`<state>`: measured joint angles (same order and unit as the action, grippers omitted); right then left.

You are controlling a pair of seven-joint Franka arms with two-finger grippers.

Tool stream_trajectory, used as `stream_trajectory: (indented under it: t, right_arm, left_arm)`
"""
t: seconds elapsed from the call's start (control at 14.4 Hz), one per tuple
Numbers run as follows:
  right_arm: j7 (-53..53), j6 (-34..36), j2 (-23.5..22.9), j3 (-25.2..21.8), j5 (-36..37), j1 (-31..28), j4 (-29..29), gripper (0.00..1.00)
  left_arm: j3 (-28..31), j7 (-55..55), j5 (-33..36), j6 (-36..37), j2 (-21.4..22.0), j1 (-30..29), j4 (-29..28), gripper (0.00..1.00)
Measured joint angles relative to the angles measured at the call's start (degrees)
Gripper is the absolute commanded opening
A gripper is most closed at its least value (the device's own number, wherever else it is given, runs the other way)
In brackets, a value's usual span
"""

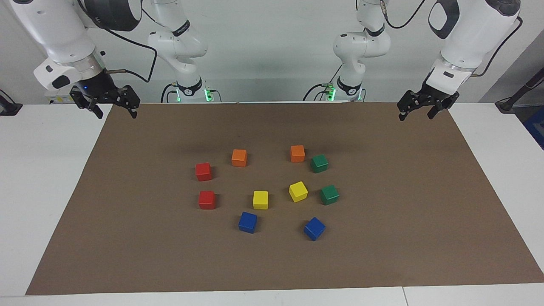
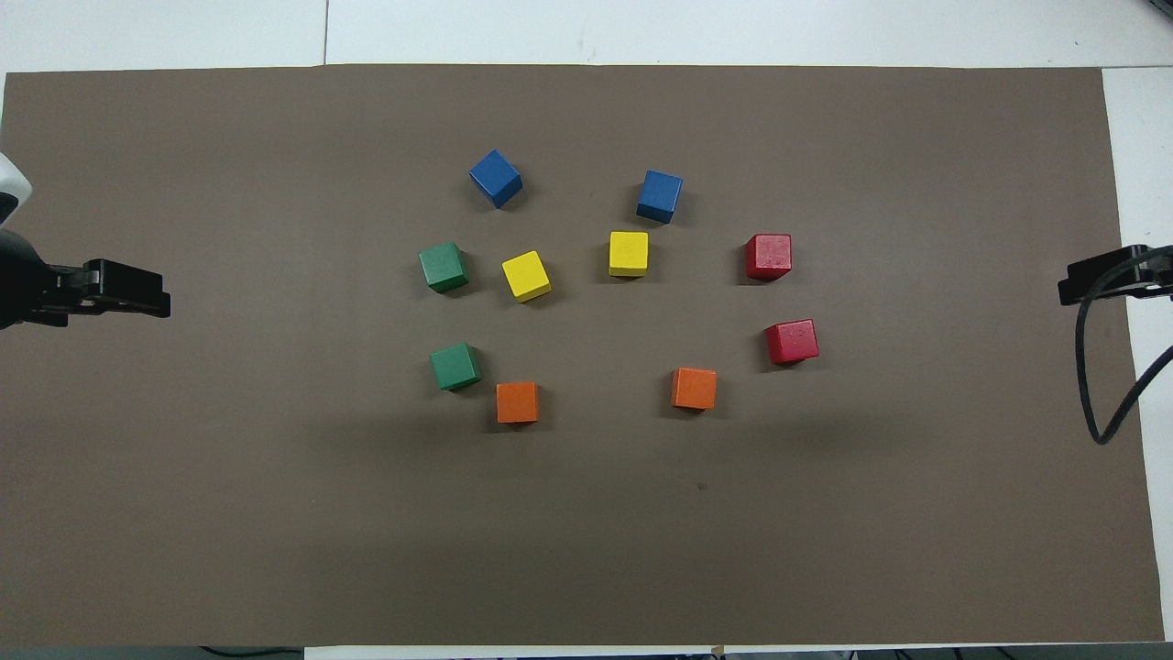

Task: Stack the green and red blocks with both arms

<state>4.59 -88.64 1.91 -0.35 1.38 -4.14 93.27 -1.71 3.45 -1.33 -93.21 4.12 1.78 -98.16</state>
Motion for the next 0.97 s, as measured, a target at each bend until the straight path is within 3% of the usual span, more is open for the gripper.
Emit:
stream_trajectory:
  t: [0.21, 0.55, 0.76, 0.97]
  right_arm:
    - [-1.54, 0.01, 0.69, 0.09, -0.18, 1.23, 2.38, 1.00]
    - [-11.44, -4.20, 2.51, 0.45, -0.95, 7.80, 11.07, 1.00]
    - [-12.11, -11.55, 2.57, 0.48, -2.82, 8.52, 18.58, 1.00]
    - [-12.49, -18.51, 2.50, 0.47, -3.09, 9.68, 24.45, 1.00]
  left_arm:
    - [-0.21, -0.02, 0.00, 0.00, -0.01, 0.03, -0.59, 1.00]
    - [-0.28, 0.15, 0.00, 0.00, 0.21, 0.04, -0.62, 1.00]
    - [-0.66, 3.63, -0.05, -0.10, 0.52, 1.03, -2.21, 1.00]
    - [-1.36, 12.28, -0.08, -3.93, 0.57, 6.27, -5.98, 1.00]
